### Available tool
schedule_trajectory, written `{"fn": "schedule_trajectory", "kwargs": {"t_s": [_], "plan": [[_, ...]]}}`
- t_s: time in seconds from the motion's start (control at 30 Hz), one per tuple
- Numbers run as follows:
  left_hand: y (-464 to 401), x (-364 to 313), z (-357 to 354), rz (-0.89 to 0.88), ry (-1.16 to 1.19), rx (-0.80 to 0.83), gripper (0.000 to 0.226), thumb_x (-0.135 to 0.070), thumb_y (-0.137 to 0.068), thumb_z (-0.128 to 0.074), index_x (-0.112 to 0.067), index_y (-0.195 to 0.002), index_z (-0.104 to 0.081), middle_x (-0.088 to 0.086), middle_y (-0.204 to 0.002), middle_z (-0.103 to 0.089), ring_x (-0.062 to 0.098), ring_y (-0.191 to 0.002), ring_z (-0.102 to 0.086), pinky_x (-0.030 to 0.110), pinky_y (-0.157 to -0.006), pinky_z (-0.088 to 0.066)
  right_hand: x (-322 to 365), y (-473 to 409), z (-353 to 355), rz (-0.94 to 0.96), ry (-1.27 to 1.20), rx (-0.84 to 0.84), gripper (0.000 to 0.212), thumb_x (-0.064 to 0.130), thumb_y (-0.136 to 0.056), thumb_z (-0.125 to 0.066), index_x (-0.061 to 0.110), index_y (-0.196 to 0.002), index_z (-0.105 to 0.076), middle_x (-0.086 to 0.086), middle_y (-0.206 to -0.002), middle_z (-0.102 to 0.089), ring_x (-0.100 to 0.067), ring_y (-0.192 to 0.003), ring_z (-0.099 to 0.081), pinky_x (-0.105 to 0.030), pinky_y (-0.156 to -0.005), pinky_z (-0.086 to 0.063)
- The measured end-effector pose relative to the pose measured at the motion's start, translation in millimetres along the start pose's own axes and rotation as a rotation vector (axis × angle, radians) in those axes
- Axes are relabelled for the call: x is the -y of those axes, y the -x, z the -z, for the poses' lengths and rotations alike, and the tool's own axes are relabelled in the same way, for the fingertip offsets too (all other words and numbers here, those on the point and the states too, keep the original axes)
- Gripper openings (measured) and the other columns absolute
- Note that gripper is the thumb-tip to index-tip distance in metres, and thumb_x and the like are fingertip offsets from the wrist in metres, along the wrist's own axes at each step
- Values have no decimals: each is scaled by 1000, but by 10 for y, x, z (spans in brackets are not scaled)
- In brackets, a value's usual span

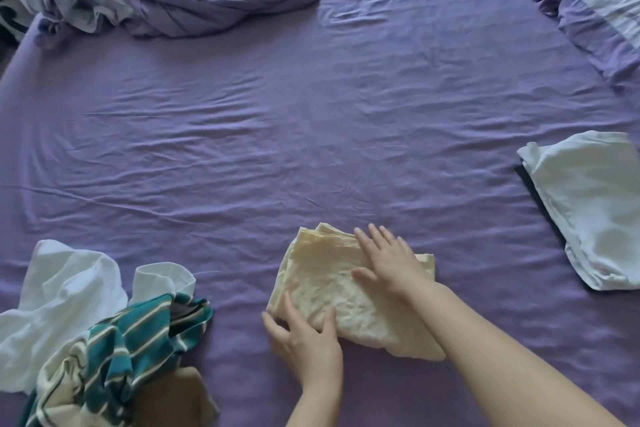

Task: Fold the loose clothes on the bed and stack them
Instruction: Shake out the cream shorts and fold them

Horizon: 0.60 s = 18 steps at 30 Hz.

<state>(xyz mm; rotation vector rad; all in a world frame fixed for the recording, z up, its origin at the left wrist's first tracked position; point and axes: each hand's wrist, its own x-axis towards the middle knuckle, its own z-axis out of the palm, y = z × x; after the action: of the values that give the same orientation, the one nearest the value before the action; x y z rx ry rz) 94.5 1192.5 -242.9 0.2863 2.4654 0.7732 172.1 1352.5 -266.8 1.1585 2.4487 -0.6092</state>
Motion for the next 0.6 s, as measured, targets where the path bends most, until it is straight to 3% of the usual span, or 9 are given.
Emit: {"fn": "schedule_trajectory", "kwargs": {"t_s": [0.1, 0.2, 0.27, 0.33, 0.43, 0.6], "plan": [[115, -70, -86, 222, 340, 50, 82, -20, -80, -74, -23, -147, -27, 19, -147, -21, 29, -134, -28, 37, -112, -27, -58, -64, 67, 22, 25, 16, 65, 54, -95, -33, 32, -149, -3, 0, -158, -10, -24, -139, -18, -41, -106, -28], [131, -161, -136, 288, 470, 104, 86, -9, -79, -71, -31, -147, -24, 16, -139, -26, 28, -120, -41, 37, -103, -39, -95, -35, 231, 44, -114, 94, 63, 45, -92, -43, 39, -146, -11, 3, -148, -28, -21, -127, -39, -38, -94, -42], [121, -227, -130, 262, 506, 137, 85, -5, -78, -69, -36, -145, -27, 12, -133, -32, 20, -101, -49, 30, -89, -42, -160, 12, 368, 67, -231, 152, 69, 38, -86, -52, 42, -145, -17, 6, -141, -39, -17, -124, -45, -35, -94, -43], [121, -312, -127, 210, 548, 180, 82, 0, -78, -66, -35, -144, -32, 8, -130, -39, 13, -94, -52, 27, -83, -43, -264, 87, 495, 91, -417, 194, 72, 29, -81, -58, 42, -144, -25, 12, -140, -45, -10, -124, -44, -24, -93, -38], [159, -525, -155, 107, 525, 211, 75, 3, -79, -61, -30, -143, -37, 0, -126, -40, 7, -99, -51, 25, -86, -43, -511, 246, 656, 99, -696, 225, 68, 21, -81, -62, 43, -139, -34, 17, -137, -47, 0, -117, -46, -16, -92, -34], [301, -1081, -367, -109, 459, 306, 73, 3, -80, -60, -25, -144, -36, -2, -120, -38, 11, -110, -49, 28, -98, -43, -1197, 557, 920, 54, -1047, 93, 60, 24, -85, -67, 45, -134, -40, 20, -136, -46, 7, -119, -47, -26, -106, -38]]}}
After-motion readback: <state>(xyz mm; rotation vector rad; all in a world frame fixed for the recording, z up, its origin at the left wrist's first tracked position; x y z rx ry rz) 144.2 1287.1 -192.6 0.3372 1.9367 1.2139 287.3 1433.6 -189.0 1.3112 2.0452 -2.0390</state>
